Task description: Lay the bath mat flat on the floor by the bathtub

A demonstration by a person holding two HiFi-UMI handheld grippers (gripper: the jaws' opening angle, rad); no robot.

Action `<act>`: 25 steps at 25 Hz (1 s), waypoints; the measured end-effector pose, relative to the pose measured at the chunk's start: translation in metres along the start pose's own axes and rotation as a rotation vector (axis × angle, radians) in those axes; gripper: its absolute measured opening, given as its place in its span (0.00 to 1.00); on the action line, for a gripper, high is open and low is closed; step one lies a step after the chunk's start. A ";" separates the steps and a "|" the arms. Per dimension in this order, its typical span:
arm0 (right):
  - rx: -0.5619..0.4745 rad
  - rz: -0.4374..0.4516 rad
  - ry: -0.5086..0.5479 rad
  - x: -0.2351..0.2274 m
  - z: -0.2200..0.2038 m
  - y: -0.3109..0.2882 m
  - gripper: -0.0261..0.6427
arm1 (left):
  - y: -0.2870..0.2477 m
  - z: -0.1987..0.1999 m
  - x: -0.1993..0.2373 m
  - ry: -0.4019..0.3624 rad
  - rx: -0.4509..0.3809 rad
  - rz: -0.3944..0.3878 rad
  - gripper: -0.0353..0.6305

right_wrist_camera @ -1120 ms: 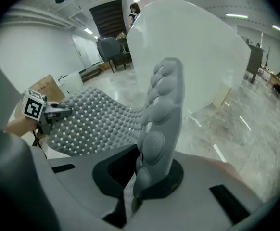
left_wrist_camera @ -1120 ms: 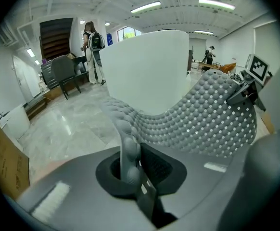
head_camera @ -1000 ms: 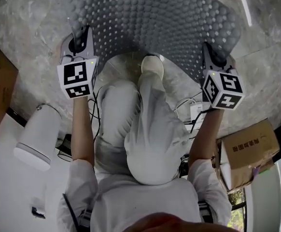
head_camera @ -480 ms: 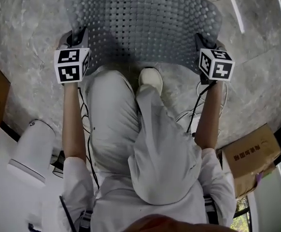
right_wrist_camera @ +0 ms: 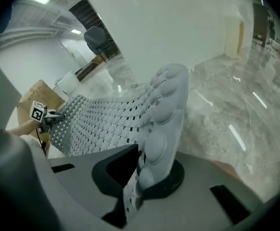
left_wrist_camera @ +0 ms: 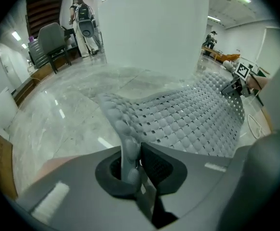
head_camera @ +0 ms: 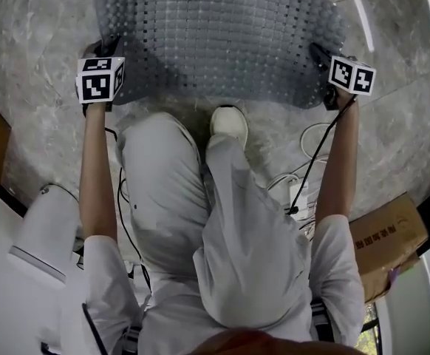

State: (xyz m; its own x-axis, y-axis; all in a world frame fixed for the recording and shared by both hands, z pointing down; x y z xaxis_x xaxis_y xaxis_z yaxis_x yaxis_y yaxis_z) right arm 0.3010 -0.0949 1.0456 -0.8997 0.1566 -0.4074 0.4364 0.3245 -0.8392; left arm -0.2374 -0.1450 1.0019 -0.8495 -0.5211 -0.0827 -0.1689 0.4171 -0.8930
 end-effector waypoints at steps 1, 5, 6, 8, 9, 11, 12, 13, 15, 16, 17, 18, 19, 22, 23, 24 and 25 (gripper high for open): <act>0.014 0.019 -0.012 -0.006 0.000 -0.003 0.08 | -0.004 -0.002 0.002 -0.003 0.010 0.001 0.09; 0.042 0.098 -0.073 -0.025 -0.003 -0.012 0.09 | -0.017 -0.010 0.010 0.003 0.038 -0.012 0.09; 0.041 0.120 -0.096 -0.030 -0.004 -0.014 0.10 | -0.021 -0.012 0.012 0.009 0.045 -0.018 0.09; 0.035 0.167 -0.142 -0.038 -0.006 -0.016 0.11 | -0.027 -0.015 0.018 0.028 0.059 -0.042 0.09; 0.033 0.191 -0.165 -0.043 -0.008 -0.016 0.12 | -0.030 -0.016 0.021 0.040 0.067 -0.059 0.09; 0.032 0.235 -0.205 -0.053 -0.012 -0.018 0.13 | -0.037 -0.019 0.027 0.061 0.085 -0.094 0.10; 0.031 0.255 -0.222 -0.059 -0.015 -0.019 0.15 | -0.040 -0.020 0.030 0.067 0.095 -0.108 0.10; 0.028 0.278 -0.237 -0.063 -0.017 -0.020 0.16 | -0.042 -0.021 0.033 0.072 0.104 -0.118 0.10; 0.027 0.321 -0.258 -0.069 -0.021 -0.020 0.16 | -0.046 -0.024 0.037 0.088 0.121 -0.137 0.10; 0.033 0.332 -0.257 -0.071 -0.022 -0.019 0.16 | -0.048 -0.025 0.039 0.105 0.127 -0.149 0.10; 0.044 0.334 -0.250 -0.072 -0.022 -0.018 0.16 | -0.050 -0.026 0.041 0.125 0.131 -0.163 0.10; 0.058 0.329 -0.239 -0.073 -0.022 -0.017 0.16 | -0.052 -0.028 0.043 0.145 0.135 -0.175 0.10; 0.072 0.323 -0.230 -0.075 -0.022 -0.015 0.16 | -0.054 -0.029 0.045 0.167 0.137 -0.187 0.11; 0.096 0.320 -0.234 -0.079 -0.026 -0.011 0.17 | -0.056 -0.035 0.054 0.248 0.142 -0.220 0.14; 0.101 0.308 -0.238 -0.080 -0.027 -0.009 0.18 | -0.057 -0.037 0.057 0.263 0.144 -0.229 0.16; 0.104 0.295 -0.244 -0.081 -0.028 -0.006 0.19 | -0.057 -0.038 0.060 0.268 0.147 -0.238 0.18; 0.102 0.293 -0.249 -0.082 -0.029 -0.005 0.19 | -0.058 -0.039 0.062 0.269 0.149 -0.248 0.19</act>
State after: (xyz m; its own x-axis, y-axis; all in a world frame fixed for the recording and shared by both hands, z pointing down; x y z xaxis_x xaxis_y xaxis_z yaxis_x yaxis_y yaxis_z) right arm 0.3731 -0.0827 1.0935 -0.7151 -0.0061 -0.6990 0.6835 0.2038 -0.7009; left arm -0.3001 -0.1728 1.0656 -0.8962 -0.3702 0.2446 -0.3274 0.1799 -0.9276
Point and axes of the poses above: the fingertips, and each gripper's own axes: y backward along the fingers, x to its left, z out of its top, the point moved 9 cm from there along y, backward along the fingers, and after that the axes turned 2 degrees about z, right-handed, at the moved point
